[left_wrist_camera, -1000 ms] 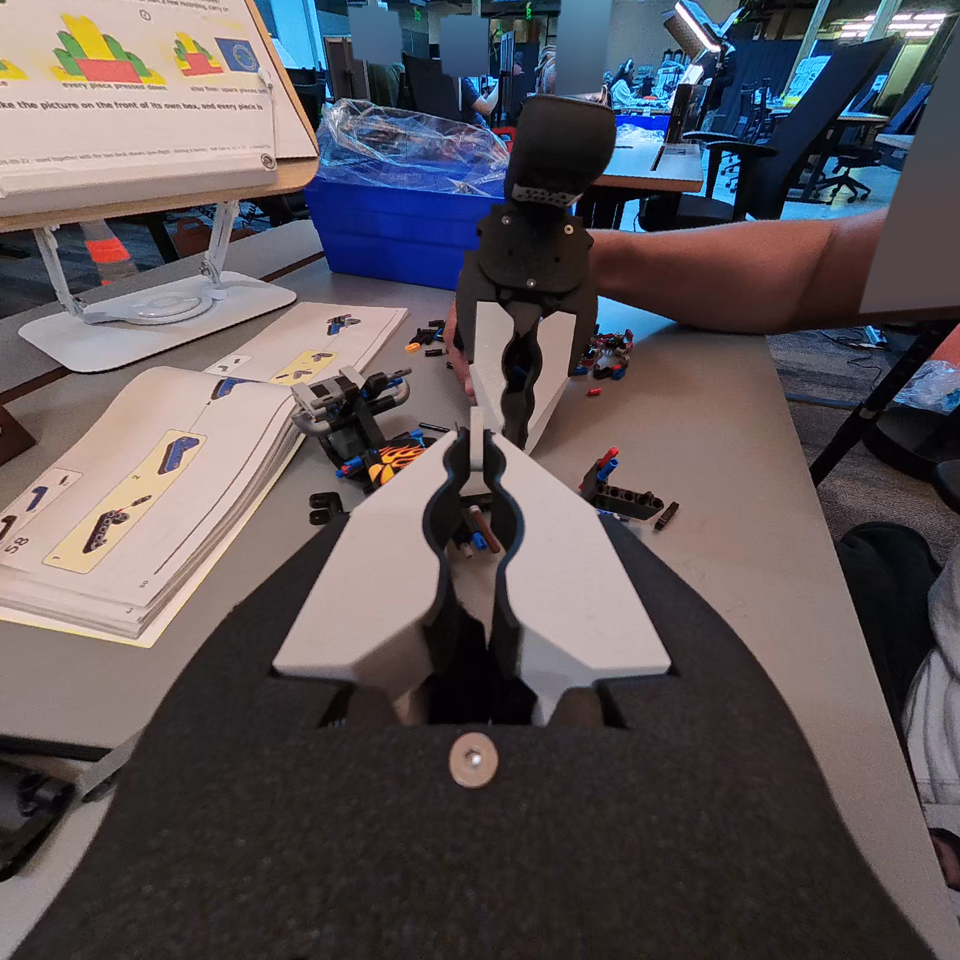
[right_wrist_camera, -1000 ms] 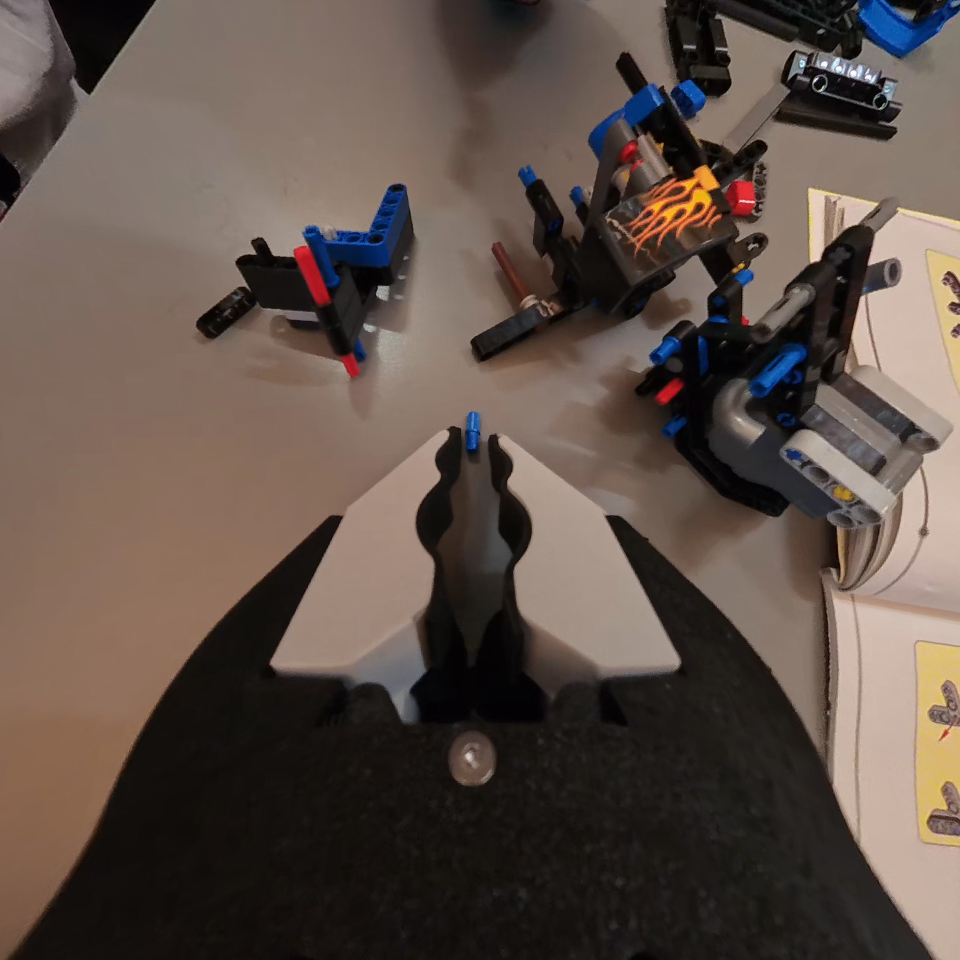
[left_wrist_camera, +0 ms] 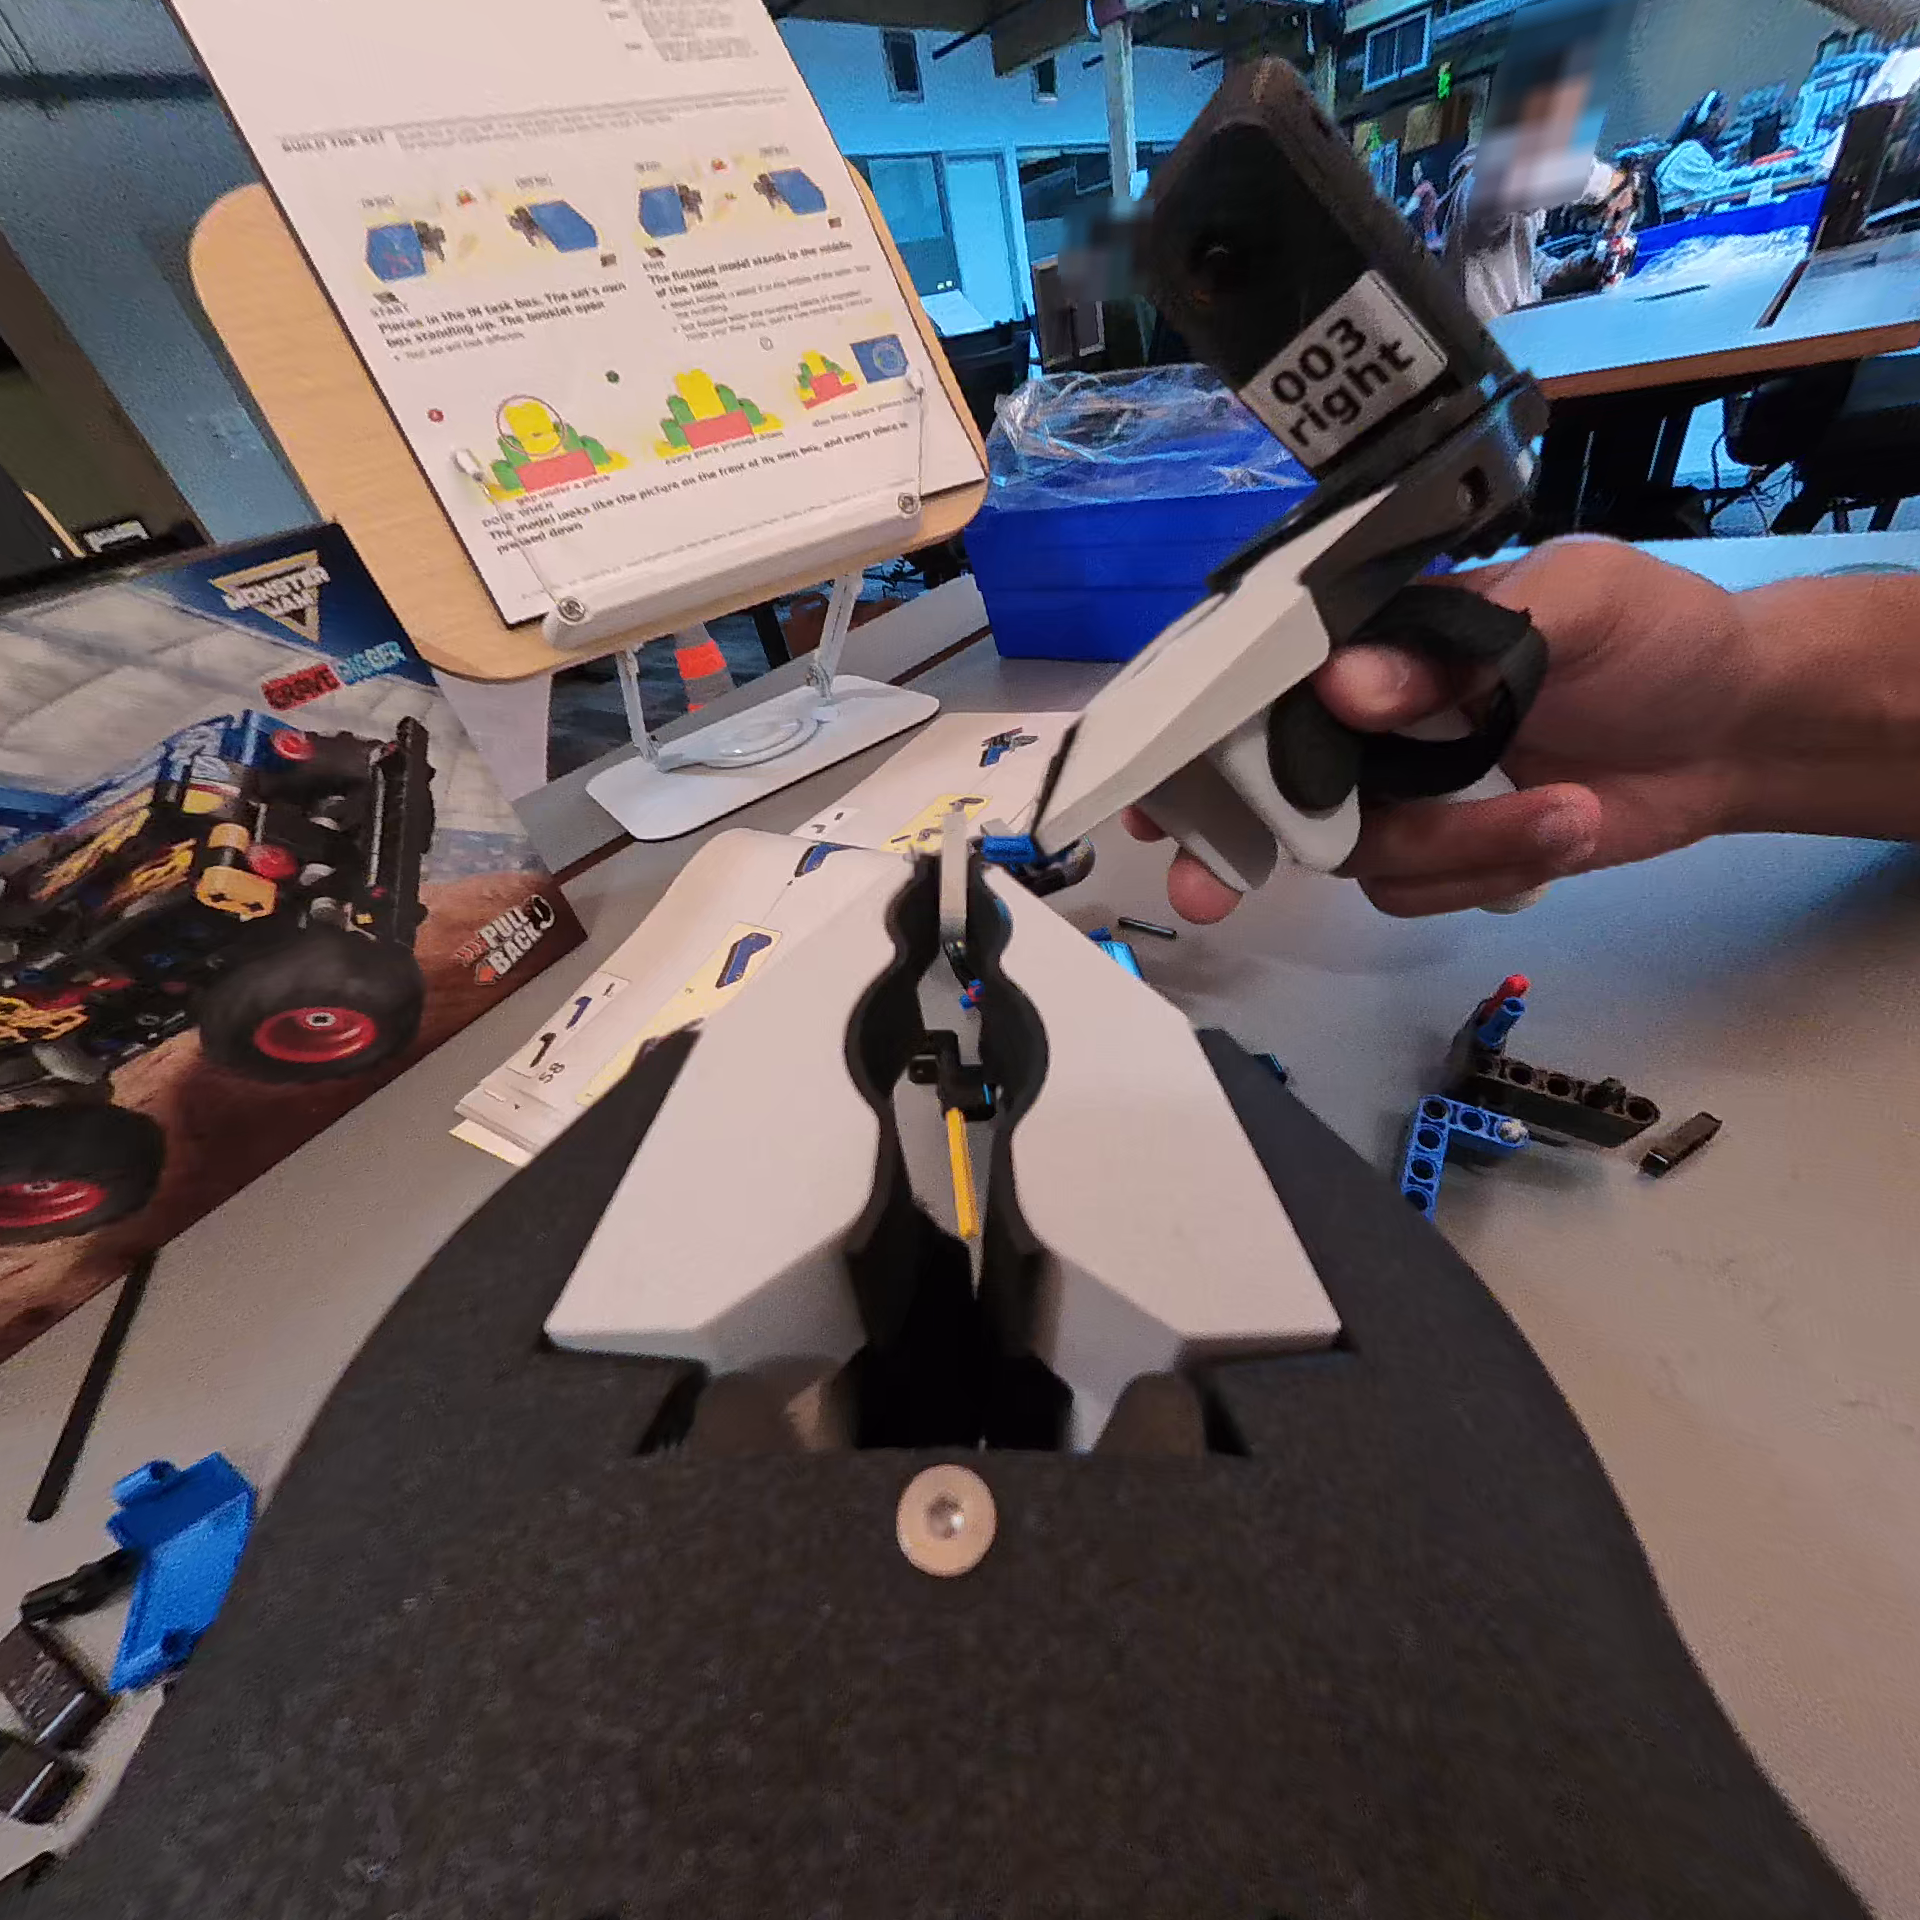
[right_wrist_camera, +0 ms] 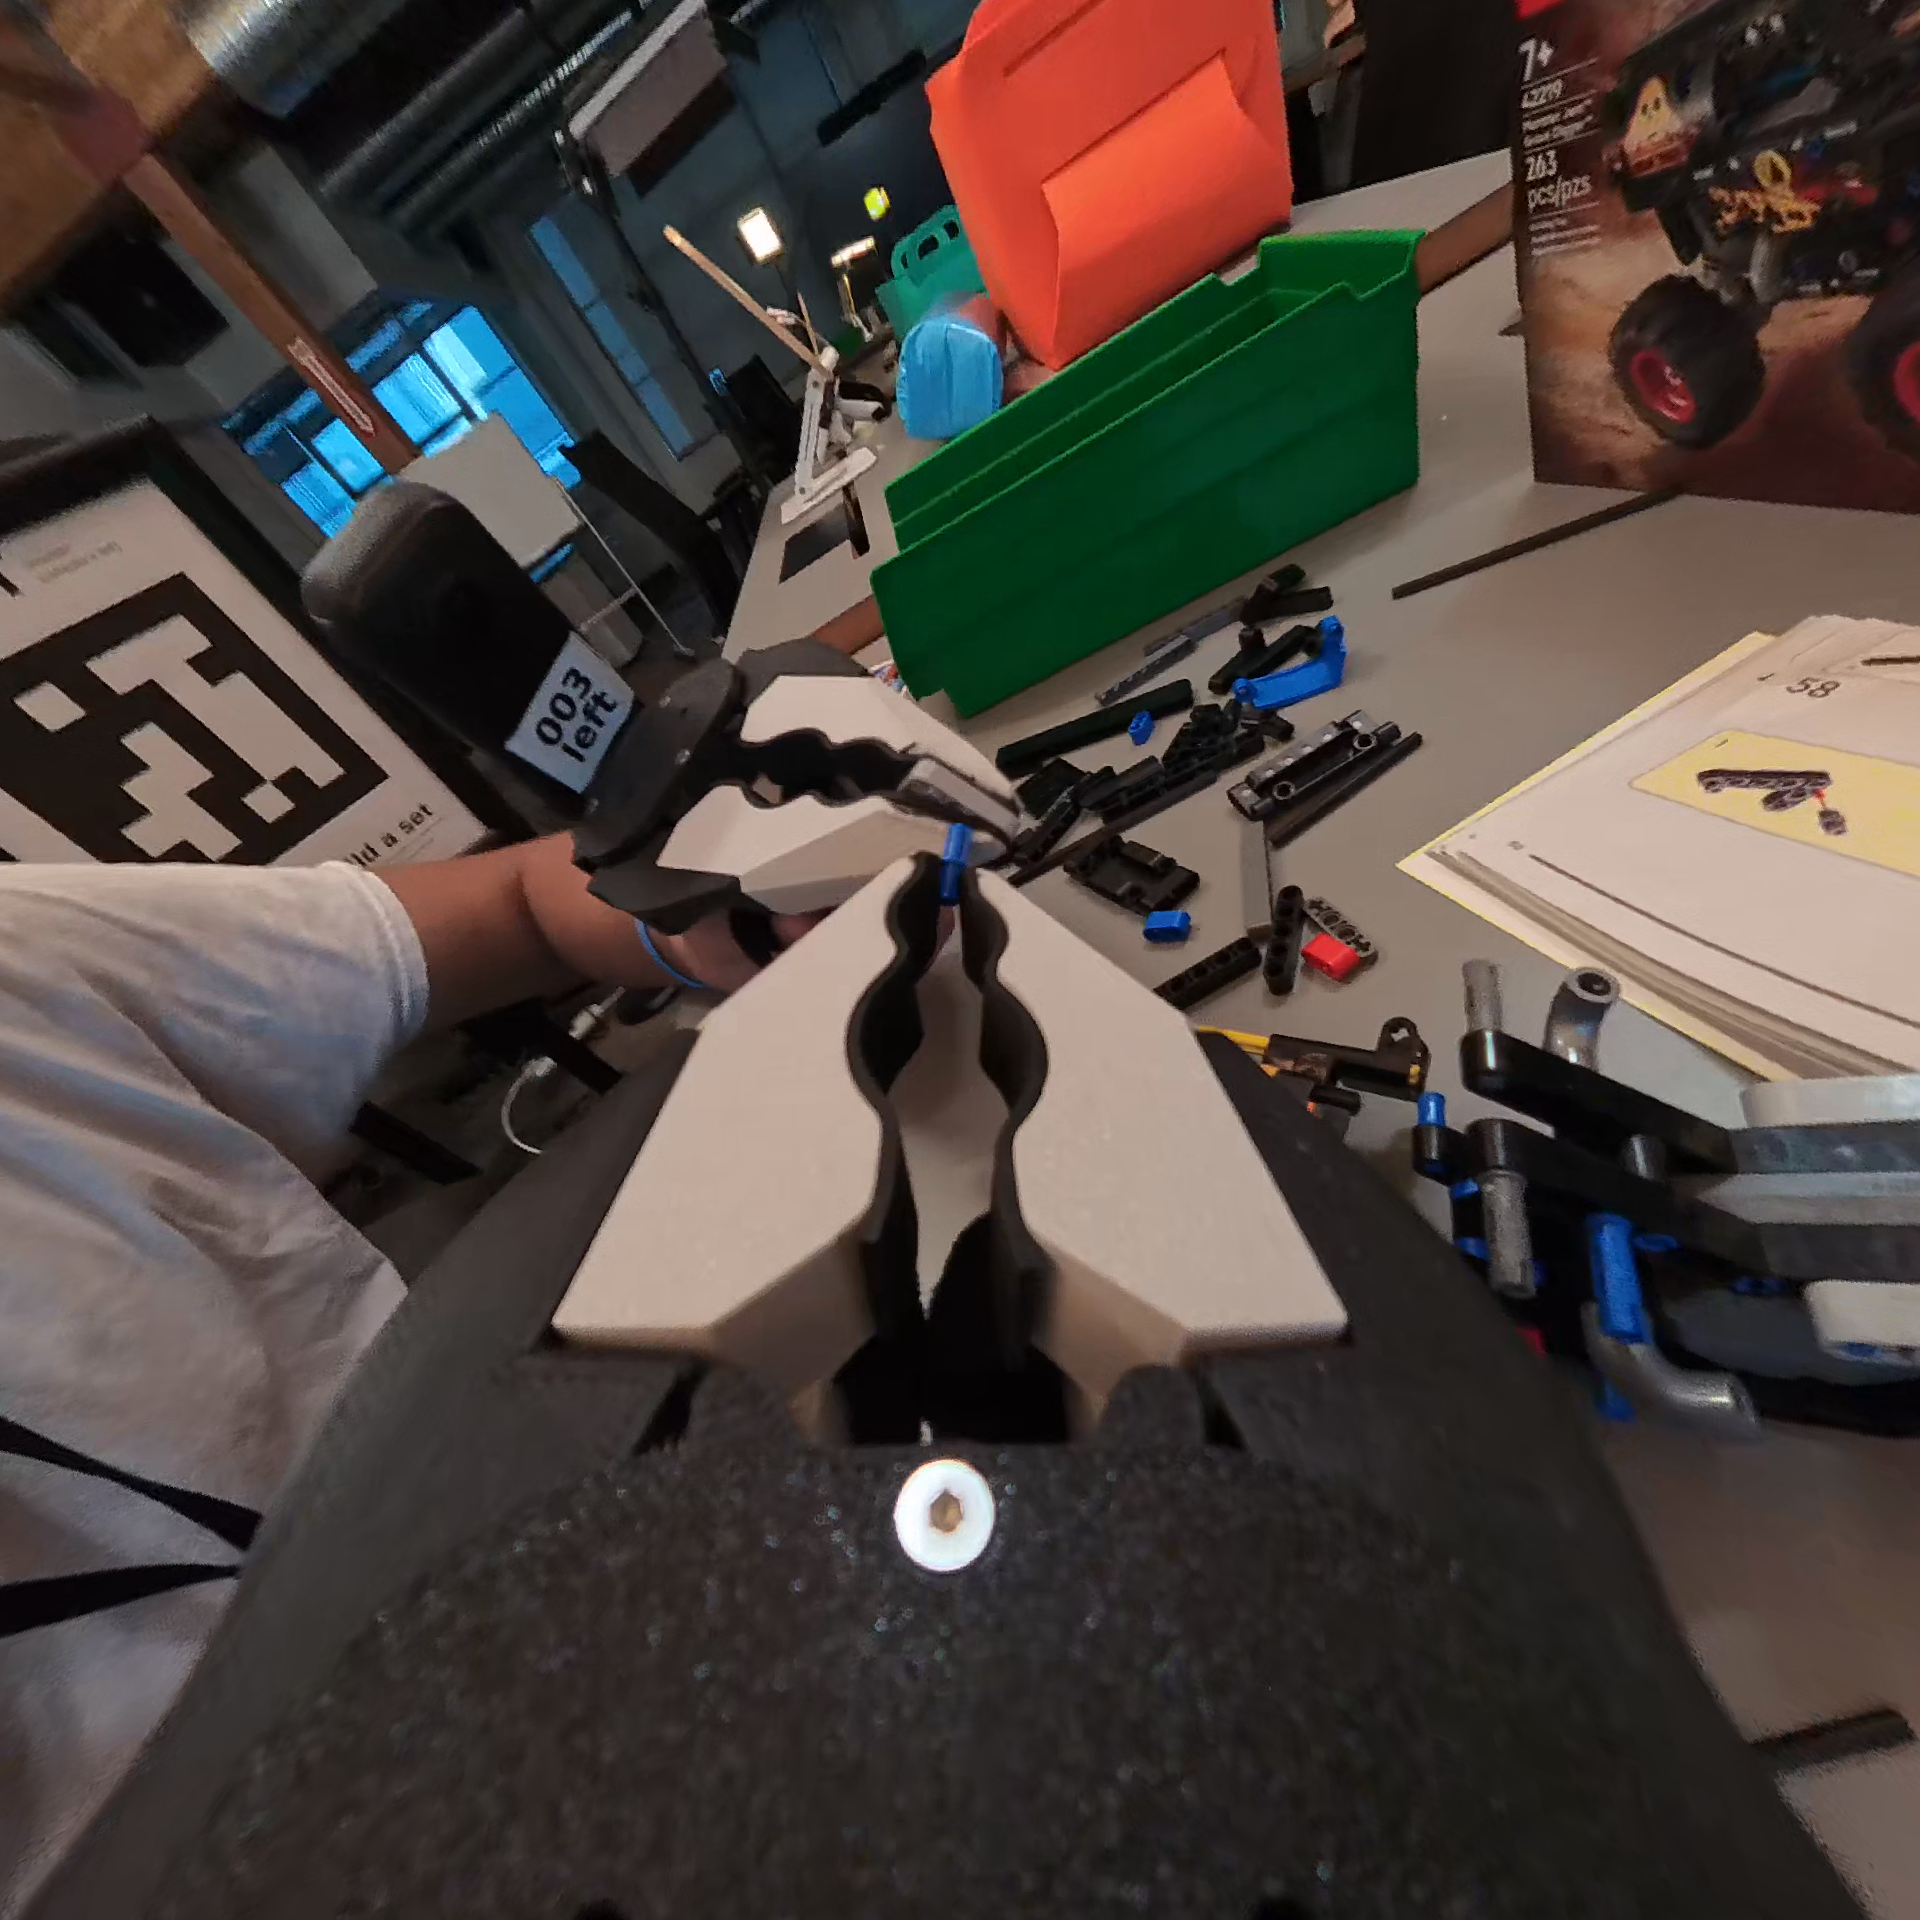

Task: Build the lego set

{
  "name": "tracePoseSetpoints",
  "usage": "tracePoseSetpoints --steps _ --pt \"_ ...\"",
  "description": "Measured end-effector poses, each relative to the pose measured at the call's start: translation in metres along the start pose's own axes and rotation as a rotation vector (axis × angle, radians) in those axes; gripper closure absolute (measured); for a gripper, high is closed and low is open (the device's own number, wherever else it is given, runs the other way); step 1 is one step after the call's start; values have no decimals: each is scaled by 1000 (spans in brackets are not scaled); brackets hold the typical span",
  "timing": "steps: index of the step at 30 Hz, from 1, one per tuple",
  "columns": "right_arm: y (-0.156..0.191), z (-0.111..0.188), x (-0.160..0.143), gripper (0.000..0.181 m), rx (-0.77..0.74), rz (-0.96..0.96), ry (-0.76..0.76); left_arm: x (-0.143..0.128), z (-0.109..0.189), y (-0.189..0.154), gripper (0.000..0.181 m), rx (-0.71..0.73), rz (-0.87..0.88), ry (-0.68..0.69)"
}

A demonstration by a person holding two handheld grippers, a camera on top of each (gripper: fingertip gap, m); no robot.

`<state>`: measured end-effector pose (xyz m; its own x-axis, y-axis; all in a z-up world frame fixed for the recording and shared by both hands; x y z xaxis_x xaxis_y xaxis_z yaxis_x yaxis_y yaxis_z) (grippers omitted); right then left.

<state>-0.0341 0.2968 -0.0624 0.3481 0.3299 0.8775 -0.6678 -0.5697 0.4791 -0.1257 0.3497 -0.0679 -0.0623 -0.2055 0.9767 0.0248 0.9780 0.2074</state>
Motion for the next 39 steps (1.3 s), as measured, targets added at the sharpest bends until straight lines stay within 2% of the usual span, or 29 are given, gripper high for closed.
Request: tracePoseSetpoints --steps 7,23,39 --pt "-2 -2 -2 178 40 -85 -6 -7 -5 -1 179 9 4 47" --pt "-4 -4 -3 179 -36 -142 -67 -9 -7 0 179 63 -80 57" --pt "1 -10 -7 178 -165 106 -23 -12 -7 -2 179 123 -221 96"
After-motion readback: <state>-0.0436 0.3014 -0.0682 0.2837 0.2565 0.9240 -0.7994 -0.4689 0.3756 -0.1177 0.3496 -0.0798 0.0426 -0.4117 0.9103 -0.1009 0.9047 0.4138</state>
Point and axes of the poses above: each gripper's, where its closed fingertips meet, z back along the fingers, x out of its top, y = z × x across the jaws, the point moved 6 cm from there along z, back along the fingers, and after that the axes turned 7 degrees about -y, right-handed, at the moved point
